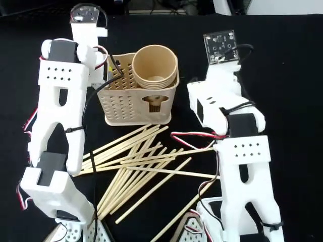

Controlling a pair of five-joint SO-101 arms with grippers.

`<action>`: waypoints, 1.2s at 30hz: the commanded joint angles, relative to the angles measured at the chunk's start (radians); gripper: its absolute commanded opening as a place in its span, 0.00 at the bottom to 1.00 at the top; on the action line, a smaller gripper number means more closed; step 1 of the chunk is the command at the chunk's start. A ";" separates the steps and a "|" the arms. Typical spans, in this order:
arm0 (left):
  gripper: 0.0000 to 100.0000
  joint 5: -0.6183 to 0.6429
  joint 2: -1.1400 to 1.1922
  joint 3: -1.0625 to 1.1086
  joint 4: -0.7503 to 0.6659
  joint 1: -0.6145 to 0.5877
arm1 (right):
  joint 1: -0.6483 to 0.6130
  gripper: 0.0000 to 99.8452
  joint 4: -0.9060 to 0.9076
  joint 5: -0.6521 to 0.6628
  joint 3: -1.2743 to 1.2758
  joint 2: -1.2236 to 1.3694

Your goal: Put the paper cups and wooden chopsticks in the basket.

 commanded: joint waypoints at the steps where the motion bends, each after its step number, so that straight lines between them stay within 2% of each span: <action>1: 0.15 -0.011 -0.018 -0.105 -0.006 -0.010 | 0.038 0.24 -0.023 -0.008 -0.001 -0.021; 5: 0.15 -0.011 -0.018 -0.266 0.012 -0.012 | 0.087 0.24 -0.012 -0.009 0.004 -0.090; 9: 0.15 -0.012 -0.018 -0.493 0.087 -0.012 | 0.109 0.24 0.074 -0.009 0.004 -0.217; 12: 0.15 -0.012 -0.040 -0.532 0.087 -0.041 | 0.109 0.24 0.123 -0.009 0.022 -0.291; 15: 0.15 -0.023 -0.106 -0.458 0.087 -0.059 | 0.109 0.24 0.133 -0.009 0.088 -0.343; 21: 0.15 -0.195 -0.427 -0.114 0.087 -0.054 | 0.109 0.24 0.089 -0.014 0.271 -0.424; 28: 0.15 -0.482 -0.838 0.610 0.072 -0.054 | 0.109 0.24 0.084 -0.012 0.432 -0.503; 32: 0.15 -0.632 -0.942 0.998 -0.040 -0.044 | 0.109 0.24 0.089 -0.008 0.521 -0.518; 36: 0.15 -0.654 -0.962 1.237 -0.209 -0.053 | 0.109 0.24 0.094 0.097 0.587 -0.493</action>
